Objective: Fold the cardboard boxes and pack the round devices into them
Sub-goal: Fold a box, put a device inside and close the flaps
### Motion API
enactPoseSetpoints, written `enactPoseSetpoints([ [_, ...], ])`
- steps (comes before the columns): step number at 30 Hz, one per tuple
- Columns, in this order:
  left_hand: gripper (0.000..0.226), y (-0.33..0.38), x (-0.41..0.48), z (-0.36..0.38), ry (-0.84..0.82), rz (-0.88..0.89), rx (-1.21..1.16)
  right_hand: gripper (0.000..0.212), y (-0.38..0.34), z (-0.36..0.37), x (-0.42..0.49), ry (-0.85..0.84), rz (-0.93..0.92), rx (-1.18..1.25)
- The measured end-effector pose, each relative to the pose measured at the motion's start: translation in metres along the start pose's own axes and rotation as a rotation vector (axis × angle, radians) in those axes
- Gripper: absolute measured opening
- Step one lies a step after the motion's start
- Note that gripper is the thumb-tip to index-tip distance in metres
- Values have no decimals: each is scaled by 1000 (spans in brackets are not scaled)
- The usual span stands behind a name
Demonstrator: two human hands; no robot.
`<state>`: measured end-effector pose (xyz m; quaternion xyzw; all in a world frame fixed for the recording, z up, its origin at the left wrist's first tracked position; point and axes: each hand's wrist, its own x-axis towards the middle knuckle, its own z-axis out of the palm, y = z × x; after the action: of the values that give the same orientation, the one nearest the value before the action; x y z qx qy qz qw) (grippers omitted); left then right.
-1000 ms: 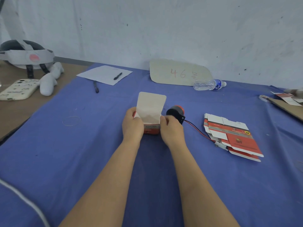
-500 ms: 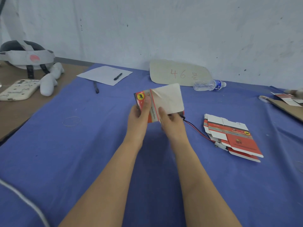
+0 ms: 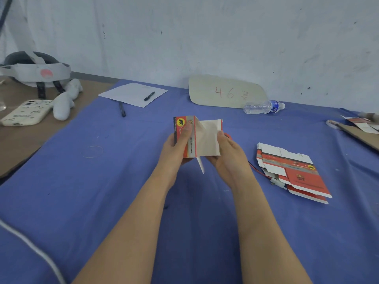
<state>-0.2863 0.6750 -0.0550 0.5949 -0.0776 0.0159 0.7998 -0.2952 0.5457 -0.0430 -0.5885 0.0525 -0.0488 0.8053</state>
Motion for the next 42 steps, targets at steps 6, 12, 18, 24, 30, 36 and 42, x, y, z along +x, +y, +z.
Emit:
enactPoseSetpoints([
  [6, 59, 1, 0, 1, -298, -125, -242, 31, 8, 6, 1, 126, 56, -188],
  [12, 64, -3, 0, 2, -295, -178, -254, 41, 7, 12, 4, 169, 243, -373],
  [18, 48, -10, 1, 8, 34, 17, 79, 41, 5, 3, -1, -76, 53, 85],
  [24, 37, -7, 3, -6, 61, 183, 328, 32, 7, -7, -1, -114, -17, -488],
  [30, 19, -13, 9, -14, 176, 75, 493, 12, 5, -11, 3, 65, -54, -441],
  [36, 27, -2, 9, -17, 149, -312, -55, 29, 9, -12, 2, -87, 34, 67],
  [42, 28, 5, 4, -25, -9, -405, -151, 20, 9, -10, 6, 75, 12, 30],
])
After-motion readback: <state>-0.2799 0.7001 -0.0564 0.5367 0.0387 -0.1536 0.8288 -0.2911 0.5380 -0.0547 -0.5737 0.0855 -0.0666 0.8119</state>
